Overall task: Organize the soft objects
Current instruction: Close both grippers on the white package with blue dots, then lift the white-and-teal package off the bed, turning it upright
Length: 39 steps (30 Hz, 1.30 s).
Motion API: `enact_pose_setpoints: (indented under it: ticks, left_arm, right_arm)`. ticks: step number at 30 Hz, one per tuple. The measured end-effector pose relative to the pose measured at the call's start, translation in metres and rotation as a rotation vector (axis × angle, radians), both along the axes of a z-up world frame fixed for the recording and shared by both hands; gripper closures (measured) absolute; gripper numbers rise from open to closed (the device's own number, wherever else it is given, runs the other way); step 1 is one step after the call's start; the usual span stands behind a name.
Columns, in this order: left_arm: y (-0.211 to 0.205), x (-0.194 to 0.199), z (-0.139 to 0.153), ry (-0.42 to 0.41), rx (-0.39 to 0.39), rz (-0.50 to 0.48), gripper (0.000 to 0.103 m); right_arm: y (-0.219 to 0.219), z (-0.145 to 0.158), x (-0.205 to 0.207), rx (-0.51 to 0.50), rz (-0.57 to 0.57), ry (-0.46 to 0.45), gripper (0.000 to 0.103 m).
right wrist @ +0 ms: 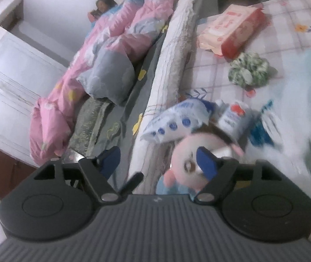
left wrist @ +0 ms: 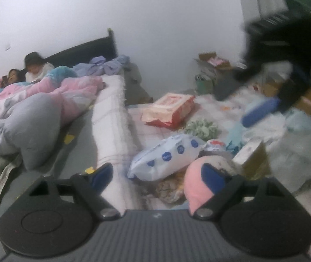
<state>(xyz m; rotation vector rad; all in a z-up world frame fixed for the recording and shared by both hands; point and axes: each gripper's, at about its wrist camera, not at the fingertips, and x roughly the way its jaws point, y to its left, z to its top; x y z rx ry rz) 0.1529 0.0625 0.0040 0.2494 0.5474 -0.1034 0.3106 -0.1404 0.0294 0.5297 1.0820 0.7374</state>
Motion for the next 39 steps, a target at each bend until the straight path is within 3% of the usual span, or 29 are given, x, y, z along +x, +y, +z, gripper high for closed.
enact_pose_setpoints:
  ticks: [8,15,20,29,32,39]
  left_arm:
    - [0.005,0.04,-0.018,0.039,0.099,-0.021,0.014]
    - [-0.003,0.06,-0.032,0.092,0.183,-0.127,0.015]
    - [-0.005,0.072,-0.04,0.116,0.188,-0.139,0.024]
    - [-0.006,0.082,-0.04,0.115,0.212,-0.149,0.024]
    - [-0.005,0.084,-0.039,0.119,0.209,-0.147,0.028]
    - [0.006,0.088,-0.022,0.111,0.101,-0.116,0.056]
  right_arm:
    - [0.056,-0.032,0.087,-0.137,0.033,0.069,0.023]
    - [0.086,-0.073,0.12,-0.208,0.068,0.166,0.022]
    - [0.087,-0.084,0.128,-0.164,0.076,0.241,0.02]
    - [0.068,-0.085,0.129,0.007,0.041,0.356,0.02]
    - [0.066,-0.079,0.127,0.074,0.044,0.359,0.02]
    - [0.063,-0.063,0.128,0.149,0.022,0.321,0.02]
